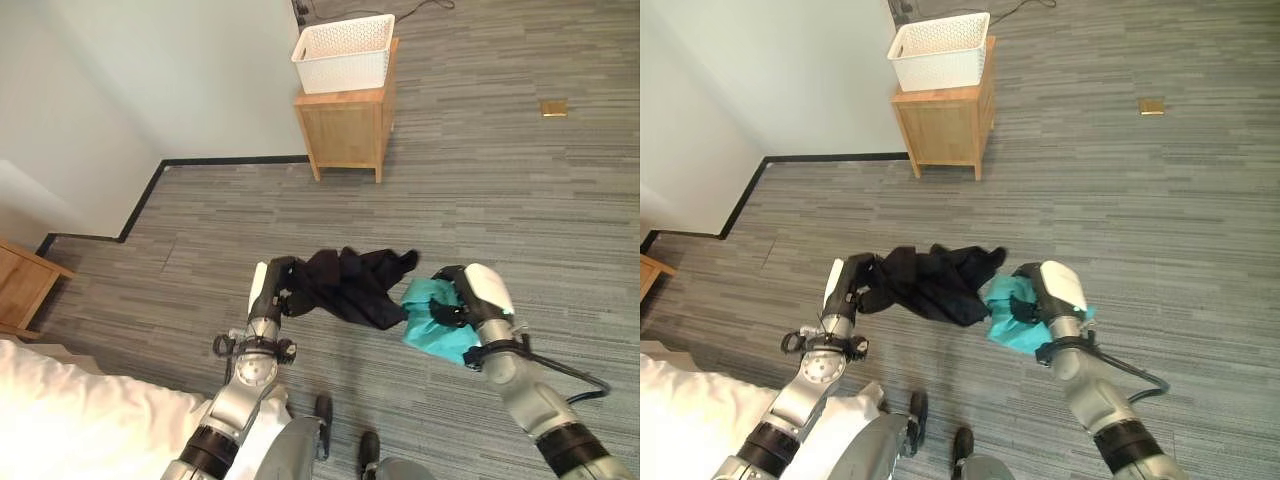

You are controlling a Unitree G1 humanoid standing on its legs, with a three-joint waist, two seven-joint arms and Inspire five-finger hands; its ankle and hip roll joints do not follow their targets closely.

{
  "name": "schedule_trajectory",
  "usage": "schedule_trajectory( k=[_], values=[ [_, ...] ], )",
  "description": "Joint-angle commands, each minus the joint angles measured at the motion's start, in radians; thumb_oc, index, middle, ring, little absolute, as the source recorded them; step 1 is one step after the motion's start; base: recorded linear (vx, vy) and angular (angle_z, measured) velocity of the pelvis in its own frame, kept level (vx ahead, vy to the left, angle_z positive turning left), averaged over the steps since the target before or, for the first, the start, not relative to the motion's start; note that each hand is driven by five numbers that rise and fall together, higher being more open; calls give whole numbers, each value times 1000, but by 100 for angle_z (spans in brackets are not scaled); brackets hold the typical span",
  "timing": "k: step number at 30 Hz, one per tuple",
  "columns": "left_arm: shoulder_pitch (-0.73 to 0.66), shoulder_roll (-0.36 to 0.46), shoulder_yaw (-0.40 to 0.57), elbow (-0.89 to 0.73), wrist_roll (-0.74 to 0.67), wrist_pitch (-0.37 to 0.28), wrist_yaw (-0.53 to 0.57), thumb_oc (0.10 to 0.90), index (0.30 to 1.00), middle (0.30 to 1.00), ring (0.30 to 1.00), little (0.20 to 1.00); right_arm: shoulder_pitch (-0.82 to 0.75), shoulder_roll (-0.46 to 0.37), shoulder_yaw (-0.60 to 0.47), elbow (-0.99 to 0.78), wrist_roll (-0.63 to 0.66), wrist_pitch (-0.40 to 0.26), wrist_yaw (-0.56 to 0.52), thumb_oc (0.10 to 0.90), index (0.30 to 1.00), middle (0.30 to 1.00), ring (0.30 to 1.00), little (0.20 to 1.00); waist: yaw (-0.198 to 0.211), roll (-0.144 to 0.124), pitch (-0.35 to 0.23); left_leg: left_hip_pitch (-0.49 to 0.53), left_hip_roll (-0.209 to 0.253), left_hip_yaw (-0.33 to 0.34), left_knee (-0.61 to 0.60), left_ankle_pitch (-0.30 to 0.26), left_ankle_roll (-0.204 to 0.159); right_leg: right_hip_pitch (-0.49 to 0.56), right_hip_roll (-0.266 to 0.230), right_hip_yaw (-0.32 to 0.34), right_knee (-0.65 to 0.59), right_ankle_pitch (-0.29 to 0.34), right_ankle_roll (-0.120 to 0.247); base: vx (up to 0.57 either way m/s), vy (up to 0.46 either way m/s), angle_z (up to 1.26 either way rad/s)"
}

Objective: Pick up bed clothes into laundry basket.

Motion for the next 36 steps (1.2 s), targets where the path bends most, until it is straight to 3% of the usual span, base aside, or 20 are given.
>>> schedule_trajectory(
  k=[1,3,4,6,8,9,10,12,14,15,16,19,25,27,29,30,31,32,34,36],
  values=[
    [-88,76,6,-107,1,-64,30,400,300,300,300,300,-78,32,-74,-143,-72,-58,-46,400,300,300,300,300,1,-75,-106,120,-33,-20,-65,73,-6,219,-86,124,-171,30,-9,433,42,-29],
    [-88,87,-6,-97,3,-57,29,400,300,300,300,300,-47,58,-77,-128,-83,-54,-49,400,300,300,300,300,-5,-107,-117,156,-42,-29,-78,66,9,201,-100,110,-53,60,26,356,51,-5],
    [-92,102,-12,-81,28,-39,41,400,300,300,300,300,-44,74,-76,-119,-95,-52,-54,400,300,300,300,300,-22,-112,-120,224,-40,-35,-124,49,20,124,-114,104,148,143,92,343,130,-21],
    [-93,112,-8,-67,56,-24,58,400,300,300,300,300,-46,78,-76,-109,-102,-51,-51,400,300,300,300,300,-42,-94,-112,285,-27,-37,-141,25,33,55,-141,72,356,294,149,411,180,-8],
    [-92,117,-5,-59,73,-19,62,400,300,300,300,300,-40,80,-77,-106,-107,-52,-51,400,300,300,300,300,-59,-75,-102,316,-7,-41,-147,14,36,-3,-150,53,459,304,151,292,138,28],
    [-101,130,2,-38,105,-4,80,400,300,300,300,300,-32,88,-87,-101,-103,-50,-55,400,300,300,300,300,-81,-32,-83,363,39,-52,-147,-8,34,-120,-197,-8,573,288,132,223,84,48],
    [-102,129,2,-37,106,-4,81,400,300,300,300,300,-32,87,-87,-101,-103,-50,-55,400,300,300,300,300,-86,-36,-82,362,33,-56,-147,-10,34,-124,-205,-11,586,279,132,393,71,40],
    [-114,144,10,-16,151,-1,86,400,300,300,300,300,-13,89,-101,-104,-99,-53,-58,400,300,300,300,300,-110,-28,-70,394,42,-86,-147,-33,22,-197,-248,-46,517,237,99,416,-83,45],
    [-116,157,10,-1,206,6,89,400,300,300,300,300,-5,92,-108,-106,-95,-58,-64,400,300,300,300,300,-133,-39,-60,430,38,-127,-147,-59,11,-229,-209,-24,385,201,77,488,-164,55],
    [-121,166,16,16,248,12,91,400,300,300,300,300,1,84,-126,-107,-85,-61,-73,400,300,300,300,300,-156,-67,-63,463,27,-166,-147,-93,-7,-251,-168,23,153,195,73,319,-136,59],
    [-120,166,16,17,249,11,91,400,300,300,300,300,2,85,-126,-107,-85,-61,-74,400,300,300,300,300,-158,-63,-63,467,32,-169,-147,-98,-8,-238,-162,18,134,199,73,455,-180,104],
    [-141,159,38,75,267,17,99,400,300,300,300,300,-7,73,-146,-115,-71,-56,-77,400,300,300,300,300,-184,-97,-80,538,33,-205,-147,-157,-31,-270,-137,2,-128,313,98,512,-177,115],
    [-151,149,24,98,279,8,94,400,300,300,300,300,15,67,-148,-124,-100,-60,-88,400,300,300,300,300,-214,-113,-106,643,62,-266,-147,-231,-55,-263,-124,-9,-168,379,91,411,-180,41],
    [-139,150,23,93,287,10,93,400,300,300,300,300,25,61,-149,-129,-117,-62,-94,400,300,300,300,300,-214,-99,-123,660,90,-267,-147,-237,-64,-245,-110,-9,-176,370,85,379,-201,92],
    [-90,146,46,51,275,0,90,400,300,300,300,300,22,12,-172,-175,-169,-81,-116,400,300,300,300,300,-210,-89,-123,533,134,-245,161,-102,-120,-160,-106,-5,-202,357,47,315,-219,53],
    [-76,182,64,27,259,-18,69,400,300,300,300,300,-42,-254,-367,-251,8,-123,-67,400,300,300,300,300,-201,-110,-112,428,143,-261,359,-12,-152,-123,-110,-8,-205,340,26,176,-238,18],
    [-79,182,94,12,230,-32,97,400,300,300,300,300,24,-223,-416,-369,44,-164,-130,400,300,300,300,300,-209,-133,-91,374,144,-241,471,23,-127,-101,-114,-4,-207,331,9,300,-303,10],
    [-46,203,155,-24,216,-29,112,400,300,300,300,300,62,-230,-491,-475,85,-215,-109,400,300,300,300,300,-189,-162,-57,236,172,-143,622,-17,-102,-33,-122,30,-215,284,-14,305,-222,-16],
    [-11,215,177,-55,200,-42,111,400,300,300,300,300,22,-281,-494,-483,87,-219,-121,400,300,300,300,300,-162,-171,-53,185,178,-119,588,-34,-100,-18,-136,34,-217,270,-9,216,-54,-76],
    [66,215,199,-97,184,-65,90,400,300,300,300,300,-57,-364,-494,-495,101,-228,-114,400,300,300,300,300,-121,-171,-55,156,166,-66,411,-46,-94,15,-139,31,-219,243,1,262,57,-119]
  ],
)
